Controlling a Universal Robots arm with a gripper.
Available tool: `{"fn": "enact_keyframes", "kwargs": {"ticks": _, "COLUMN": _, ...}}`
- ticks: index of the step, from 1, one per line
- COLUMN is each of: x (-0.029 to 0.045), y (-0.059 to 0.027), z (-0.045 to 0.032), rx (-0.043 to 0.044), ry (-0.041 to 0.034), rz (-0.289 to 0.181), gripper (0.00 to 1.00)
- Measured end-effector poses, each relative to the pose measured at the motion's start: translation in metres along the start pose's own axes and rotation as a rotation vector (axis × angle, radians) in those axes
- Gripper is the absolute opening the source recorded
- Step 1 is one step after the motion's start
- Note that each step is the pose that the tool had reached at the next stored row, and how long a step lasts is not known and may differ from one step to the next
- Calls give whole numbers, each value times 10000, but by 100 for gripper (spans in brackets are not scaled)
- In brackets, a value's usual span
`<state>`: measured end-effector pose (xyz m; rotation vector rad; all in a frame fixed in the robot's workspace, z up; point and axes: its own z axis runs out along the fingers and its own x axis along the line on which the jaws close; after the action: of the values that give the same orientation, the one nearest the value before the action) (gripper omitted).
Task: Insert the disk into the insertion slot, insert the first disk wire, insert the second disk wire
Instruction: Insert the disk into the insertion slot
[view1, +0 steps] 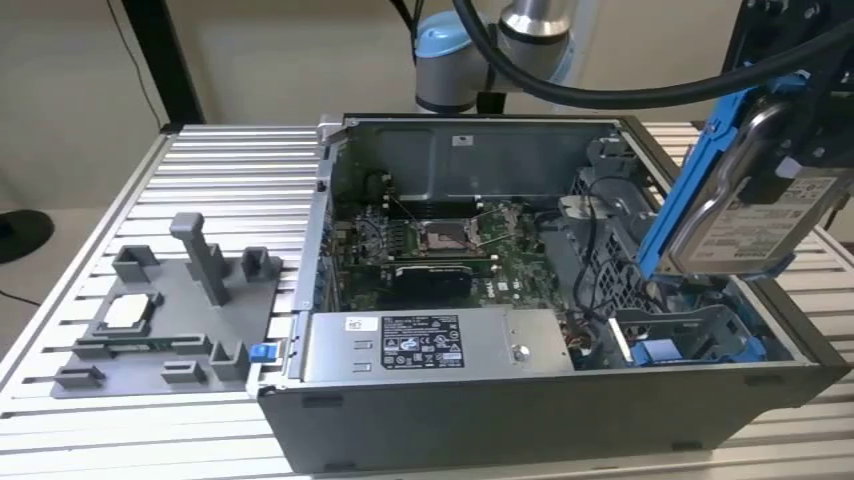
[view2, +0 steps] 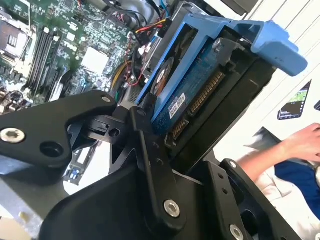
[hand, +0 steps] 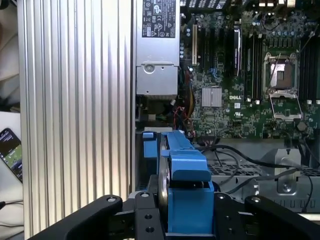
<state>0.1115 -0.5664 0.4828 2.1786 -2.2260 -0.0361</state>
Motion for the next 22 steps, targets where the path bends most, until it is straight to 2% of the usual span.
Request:
{"fn": "enact_keyframes", "kwargs": {"ticks": 7, "x": 55, "y": -5, "z": 58, "rx": 0, "ry": -11, "rz": 111, "gripper": 0}}
{"fn": "enact_keyframes", "kwargs": {"ticks": 15, "x": 112, "y": -12, "z": 132, "rx": -5, "ry": -75, "rz": 271, "gripper": 0}}
{"fn": "enact_keyframes", "kwargs": {"ticks": 22, "x": 130, "y": -27, "z": 234, "rx": -7, "ry": -110, "rz": 490, "gripper": 0}}
